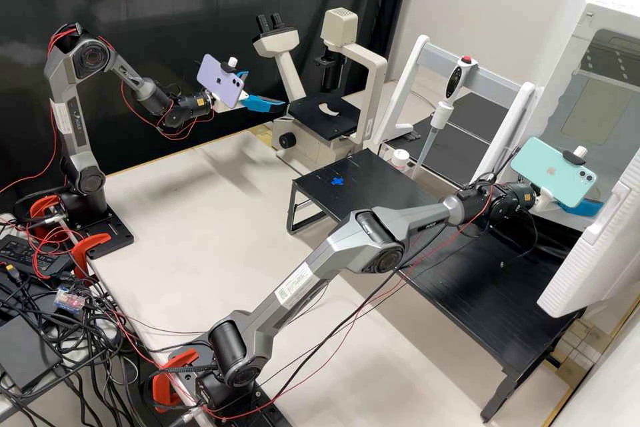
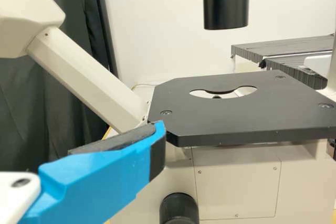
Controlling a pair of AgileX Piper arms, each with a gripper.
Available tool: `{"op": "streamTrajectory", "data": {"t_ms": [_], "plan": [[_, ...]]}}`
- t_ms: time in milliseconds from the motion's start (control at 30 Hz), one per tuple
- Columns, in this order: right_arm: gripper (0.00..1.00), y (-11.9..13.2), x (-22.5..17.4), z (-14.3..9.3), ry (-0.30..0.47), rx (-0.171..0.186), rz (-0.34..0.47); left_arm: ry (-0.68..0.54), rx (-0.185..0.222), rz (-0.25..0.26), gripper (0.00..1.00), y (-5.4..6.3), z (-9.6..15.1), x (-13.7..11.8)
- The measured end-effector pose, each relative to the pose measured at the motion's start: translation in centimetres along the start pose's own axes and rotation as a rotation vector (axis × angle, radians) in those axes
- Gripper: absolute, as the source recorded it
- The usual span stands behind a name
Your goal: Move the petri dish to the incubator
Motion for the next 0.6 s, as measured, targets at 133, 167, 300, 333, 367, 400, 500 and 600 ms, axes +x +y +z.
{"op": "streamTrajectory", "data": {"t_ms": [133, 167, 300, 333, 367, 400, 500, 600], "plan": [[1.00, -0.5, -0.3, 0.5, -0.004, 0.002, -0.007, 0.000, 0.000, 0.000, 1.00, 0.0, 0.0, 0.0], [1.00, -0.5, -0.4, 0.4, -0.003, 0.004, -0.007, 0.000, 0.000, 0.000, 1.00, 0.0, 0.0, 0.0], [1.00, 0.1, -1.6, 0.2, 0.017, 0.001, 0.013, 0.000, 0.000, 0.000, 1.00, 0.0, 0.0, 0.0], [1.00, 0.0, -1.8, 0.3, 0.018, 0.000, 0.014, 0.000, 0.000, 0.000, 1.00, 0.0, 0.0, 0.0], [1.00, 0.5, -2.3, 0.3, 0.028, -0.005, 0.030, 0.000, 0.000, 0.000, 1.00, 0.0, 0.0, 0.0], [1.00, 0.4, -2.6, 0.5, 0.027, 0.005, 0.029, 0.000, 0.000, 0.000, 1.00, 0.0, 0.0, 0.0], [1.00, 1.0, -4.1, 0.9, 0.027, 0.032, 0.036, 0.000, 0.000, 0.000, 1.00, 0.0, 0.0, 0.0], [1.00, 1.1, -5.6, 1.8, 0.019, 0.046, 0.041, 0.000, 0.000, 0.000, 1.00, 0.0, 0.0, 0.0]]}}
